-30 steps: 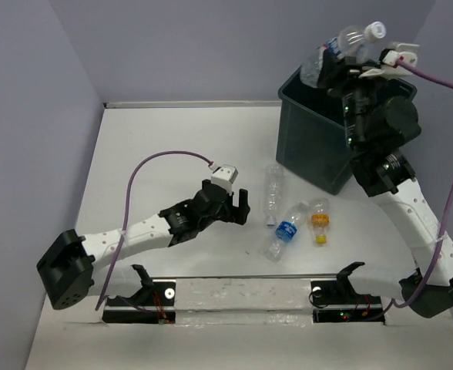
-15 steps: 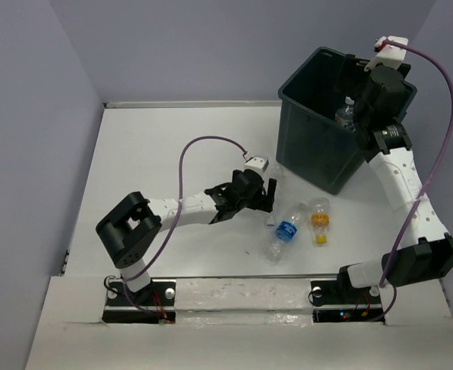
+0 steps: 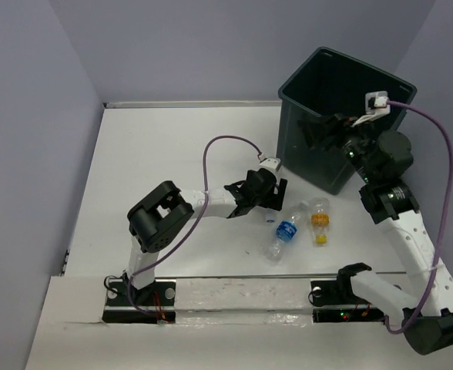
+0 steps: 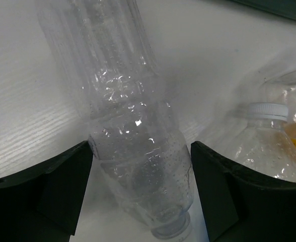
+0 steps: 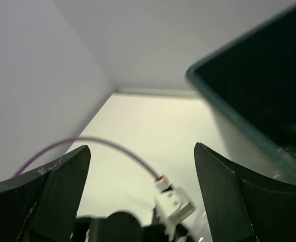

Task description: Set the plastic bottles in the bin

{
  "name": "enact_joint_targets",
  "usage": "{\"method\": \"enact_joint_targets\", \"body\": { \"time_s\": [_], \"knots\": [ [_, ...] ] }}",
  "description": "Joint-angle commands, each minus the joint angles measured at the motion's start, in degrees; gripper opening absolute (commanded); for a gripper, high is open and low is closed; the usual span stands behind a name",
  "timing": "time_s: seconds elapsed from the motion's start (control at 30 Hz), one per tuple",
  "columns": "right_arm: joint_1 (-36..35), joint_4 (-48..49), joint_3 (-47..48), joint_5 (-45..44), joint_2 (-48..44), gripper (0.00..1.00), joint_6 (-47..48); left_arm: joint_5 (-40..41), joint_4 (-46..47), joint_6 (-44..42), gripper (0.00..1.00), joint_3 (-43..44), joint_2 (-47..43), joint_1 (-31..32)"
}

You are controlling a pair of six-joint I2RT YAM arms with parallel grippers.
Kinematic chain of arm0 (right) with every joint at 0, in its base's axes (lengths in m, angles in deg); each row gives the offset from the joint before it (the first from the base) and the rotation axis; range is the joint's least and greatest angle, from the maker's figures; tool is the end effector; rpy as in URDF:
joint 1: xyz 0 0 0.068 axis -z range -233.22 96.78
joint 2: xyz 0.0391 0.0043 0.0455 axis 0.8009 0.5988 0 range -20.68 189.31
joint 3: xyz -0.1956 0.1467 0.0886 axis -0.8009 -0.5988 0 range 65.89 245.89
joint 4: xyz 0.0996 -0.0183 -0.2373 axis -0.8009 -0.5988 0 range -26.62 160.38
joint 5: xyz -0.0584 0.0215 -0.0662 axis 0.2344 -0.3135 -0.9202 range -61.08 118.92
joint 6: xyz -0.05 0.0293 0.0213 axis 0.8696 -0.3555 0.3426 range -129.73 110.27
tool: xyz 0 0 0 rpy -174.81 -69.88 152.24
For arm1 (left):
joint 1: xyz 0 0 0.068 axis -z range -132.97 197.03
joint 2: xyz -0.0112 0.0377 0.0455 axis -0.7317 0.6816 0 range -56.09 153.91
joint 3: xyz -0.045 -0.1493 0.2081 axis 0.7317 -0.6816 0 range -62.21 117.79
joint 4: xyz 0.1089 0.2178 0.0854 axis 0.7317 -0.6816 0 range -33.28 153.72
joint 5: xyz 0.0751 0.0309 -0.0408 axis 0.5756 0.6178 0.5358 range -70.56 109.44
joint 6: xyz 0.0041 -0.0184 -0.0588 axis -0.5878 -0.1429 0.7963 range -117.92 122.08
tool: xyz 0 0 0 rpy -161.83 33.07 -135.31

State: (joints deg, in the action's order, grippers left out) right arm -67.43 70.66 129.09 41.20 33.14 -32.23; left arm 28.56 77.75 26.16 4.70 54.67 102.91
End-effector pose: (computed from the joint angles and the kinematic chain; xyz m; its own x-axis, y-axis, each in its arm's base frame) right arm 0.2089 0.0632 0.4345 -0.0195 0.3808 -0.9244 -0.4716 0.8118 0.3444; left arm 0.2464 -0.3507 0.1643 -0.5566 0.1034 -0.8243 0.5620 0.7776 -0.2820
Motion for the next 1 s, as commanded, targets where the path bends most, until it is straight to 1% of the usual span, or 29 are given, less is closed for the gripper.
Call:
{"method": "enact_joint_targets", "body": {
  "time_s": [0.0, 0.03, 0.07, 0.1, 0.13, 0.2, 0.27, 0.33, 0.37, 0.4, 0.47, 0.53, 0.6, 0.7, 0.73, 0.83, 0.93, 0.97],
  "knots": [
    [-7.56, 3.59, -6.32, 7.15, -0.56, 0.89, -4.57, 1.51, 1.62, -0.17, 0.81, 2.61, 1.91, -1.03],
    [-8.45, 3.86, -8.6, 7.41, -1.43, 0.89, -4.83, 1.6, 1.8, 0.0, 0.77, 1.91, 1.74, -1.29],
    [-9.24, 4.99, -9.75, 8.2, -1.96, 0.89, -5.96, 1.95, 2.06, 0.09, 0.68, 1.29, 1.57, -1.91],
    [-10.38, 5.7, -12.29, 8.38, -2.84, 0.89, -6.41, 2.56, 2.93, 0.01, 0.64, -0.54, 0.52, -2.26],
    [-10.39, 6.31, -12.31, 8.56, -3.28, 0.89, -6.94, 2.74, 3.38, 0.09, 0.61, -1.6, -0.19, -2.52],
    [-10.92, 7.2, -15.46, 7.69, -3.72, 0.89, -8.17, 3.0, 4.95, -0.17, 0.55, -4.06, -1.85, -3.31],
    [-10.92, 8.33, -18.53, 5.76, -4.95, 0.9, -8.96, 4.23, 6.28, -0.43, 0.55, -8.45, -5.54, -3.49],
    [-10.92, 8.78, -20.39, 1.63, -6.7, 0.91, -9.49, 5.46, 8.12, -0.61, 0.55, -12.93, -10.37, -3.49],
    [-10.92, 8.87, -20.83, -1.26, -7.41, 0.92, -9.75, 5.73, 9.26, -0.7, 0.55, -14.43, -12.13, -3.49],
    [-10.92, 8.87, -21.1, -2.5, -8.03, 0.93, -9.84, 6.08, 9.7, -0.87, 0.55, -17.32, -15.63, -3.49],
    [-10.92, 8.87, -21.45, -4.35, -8.99, 0.94, -10.28, 6.78, 10.32, -0.87, 0.55, -19.97, -19.25, -3.49],
    [-10.92, 8.95, -21.89, -5.85, -9.18, 0.95, -11.77, 6.26, 11.11, -0.96, 0.55, -23.66, -24.7, -3.41],
    [-10.92, 9.65, -22.33, -4.72, -8.04, 0.96, -13.79, 5.03, 12.08, -1.22, 0.55, -26.03, -28.21, -3.14],
    [-10.92, 13.07, -23.81, 3.51, -2.43, 0.96, -17.04, 1.43, 15.23, -1.58, 0.55, -30.86, -36.02, -2.44],
    [-10.92, 15.61, -24.43, 4.77, -1.45, 0.96, -18.7, -0.23, 15.86, -1.58, 0.55, -31.58, -37.44, -2.0],
    [-12.06, 17.91, -25.23, 7.67, 1.71, 0.96, -19.86, -2.78, 17.88, -1.84, 0.55, -34.03, -42.71, -1.3],
    [-14.6, 20.2, -24.27, 11.54, 4.7, 0.98, -19.77, -5.16, 19.02, -2.19, 0.55, -35.54, -46.85, -0.77],
    [-15.22, 20.38, -23.22, 13.2, 7.15, 1.0, -19.69, -5.61, 19.29, -2.36, 0.56, -35.8, -48.6, -0.51]
  ]
}}
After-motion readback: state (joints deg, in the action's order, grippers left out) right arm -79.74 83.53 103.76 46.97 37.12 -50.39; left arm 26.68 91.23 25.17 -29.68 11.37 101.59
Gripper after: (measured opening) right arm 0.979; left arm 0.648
